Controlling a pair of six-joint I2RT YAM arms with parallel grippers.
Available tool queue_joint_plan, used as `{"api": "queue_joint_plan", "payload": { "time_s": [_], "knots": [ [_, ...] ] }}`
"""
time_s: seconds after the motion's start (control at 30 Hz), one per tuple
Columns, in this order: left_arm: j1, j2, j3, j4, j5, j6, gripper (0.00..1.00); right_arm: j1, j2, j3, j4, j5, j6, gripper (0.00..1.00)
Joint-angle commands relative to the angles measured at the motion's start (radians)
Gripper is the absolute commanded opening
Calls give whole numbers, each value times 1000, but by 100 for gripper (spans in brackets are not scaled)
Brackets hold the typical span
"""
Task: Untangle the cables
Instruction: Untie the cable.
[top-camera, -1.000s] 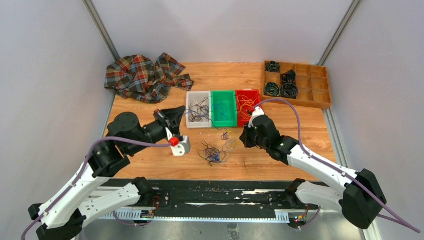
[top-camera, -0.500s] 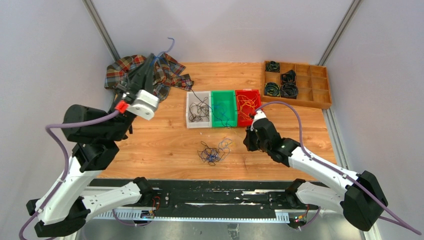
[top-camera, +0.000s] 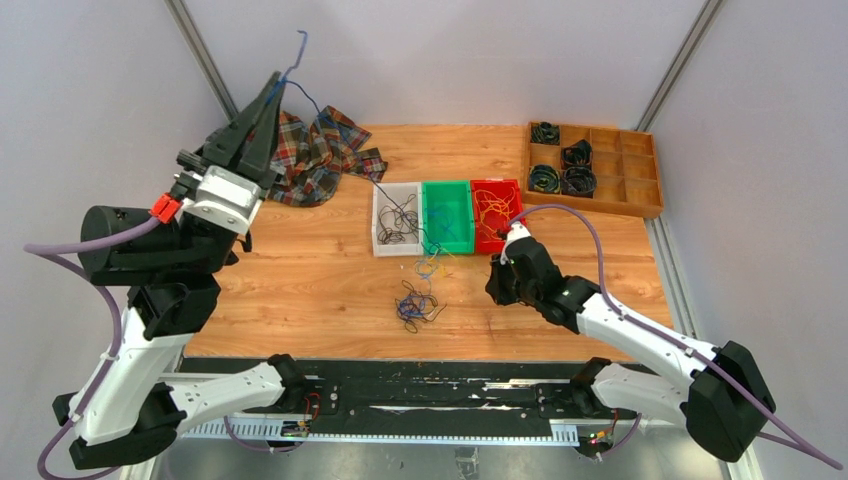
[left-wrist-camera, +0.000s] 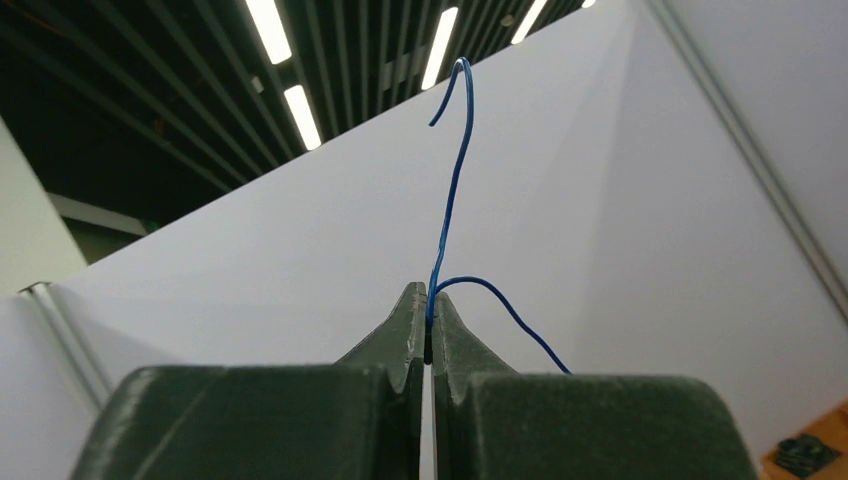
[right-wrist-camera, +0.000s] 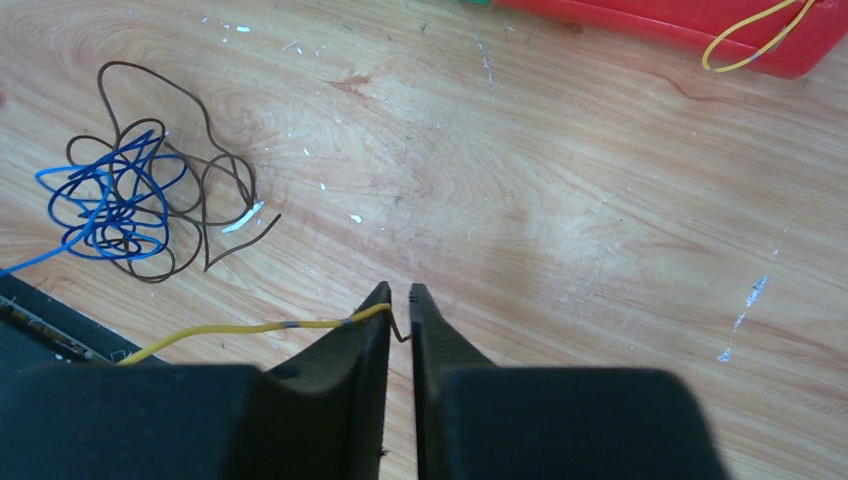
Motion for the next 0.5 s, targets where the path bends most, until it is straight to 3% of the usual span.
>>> {"api": "queue_joint_plan", "payload": {
  "time_s": [0.0, 0.23, 0.47],
  "knots": [
    [-7, -10, -22, -93, 105, -89, 1, -10, -46, 38, -19, -39, -37, 20],
    [-7, 11, -21, -212, 191, -168, 1, -6, -192, 48, 185, -231, -130, 58],
    [-7, 31, -5, -256, 225, -187, 1, 52, -208, 147, 310, -394, -267, 62]
  ]
}}
